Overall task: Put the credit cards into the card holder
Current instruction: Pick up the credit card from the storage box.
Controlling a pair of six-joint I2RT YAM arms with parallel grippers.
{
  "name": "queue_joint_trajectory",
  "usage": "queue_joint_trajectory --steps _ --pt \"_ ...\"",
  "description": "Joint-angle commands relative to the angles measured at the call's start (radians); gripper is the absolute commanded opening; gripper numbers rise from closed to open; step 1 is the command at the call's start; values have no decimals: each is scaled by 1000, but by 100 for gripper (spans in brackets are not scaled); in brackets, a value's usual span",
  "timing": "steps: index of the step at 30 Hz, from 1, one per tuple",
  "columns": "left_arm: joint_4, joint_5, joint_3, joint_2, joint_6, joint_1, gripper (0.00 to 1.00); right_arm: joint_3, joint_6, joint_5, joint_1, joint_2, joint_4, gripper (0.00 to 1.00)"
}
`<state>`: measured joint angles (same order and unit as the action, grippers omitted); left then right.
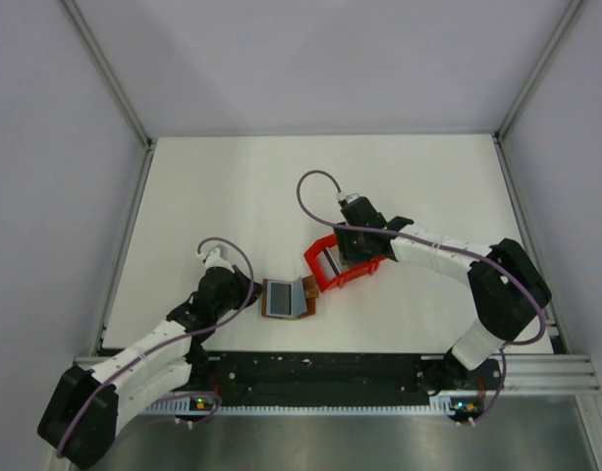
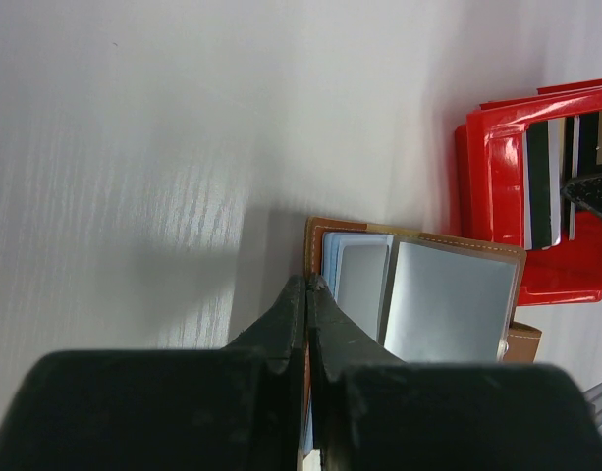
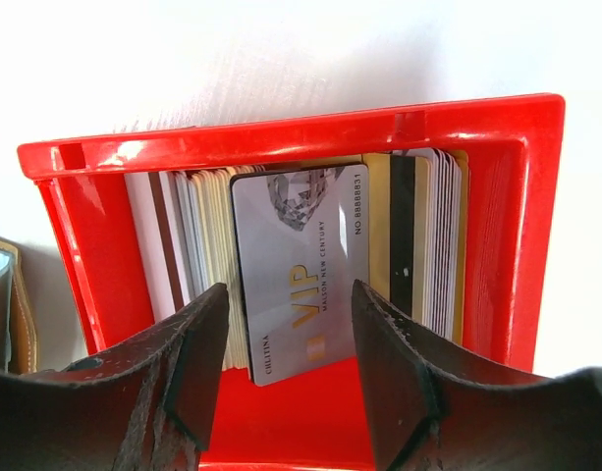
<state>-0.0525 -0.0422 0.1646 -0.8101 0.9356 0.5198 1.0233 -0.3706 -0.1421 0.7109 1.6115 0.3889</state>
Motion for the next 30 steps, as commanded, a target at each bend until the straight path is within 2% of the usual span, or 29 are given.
queue_joint_trajectory --steps 1,5,8,15,17,27,28,30 --pt "-33 -7 16 -6 -8 2 0 52 -5 125 -50 31 -33 52" --pt "-35 -5 16 -6 -11 2 0 41 -2 191 -62 33 -48 38" --pt "-35 -7 18 -8 -11 2 0 37 -2 217 -64 21 -59 19" --pt "-40 -2 18 -11 -11 0 0 14 -8 266 -76 -33 -93 8" --pt "-40 -2 18 -14 -11 2 0 11 -7 288 -82 -36 -97 0" --pt "-49 5 19 -20 -12 2 0 15 -14 441 -85 17 -128 0" --pt "-50 7 19 -18 -12 2 0 17 -14 456 -83 22 -131 5" --pt "-52 5 19 -20 -14 2 0 21 -17 478 -85 30 -139 5"
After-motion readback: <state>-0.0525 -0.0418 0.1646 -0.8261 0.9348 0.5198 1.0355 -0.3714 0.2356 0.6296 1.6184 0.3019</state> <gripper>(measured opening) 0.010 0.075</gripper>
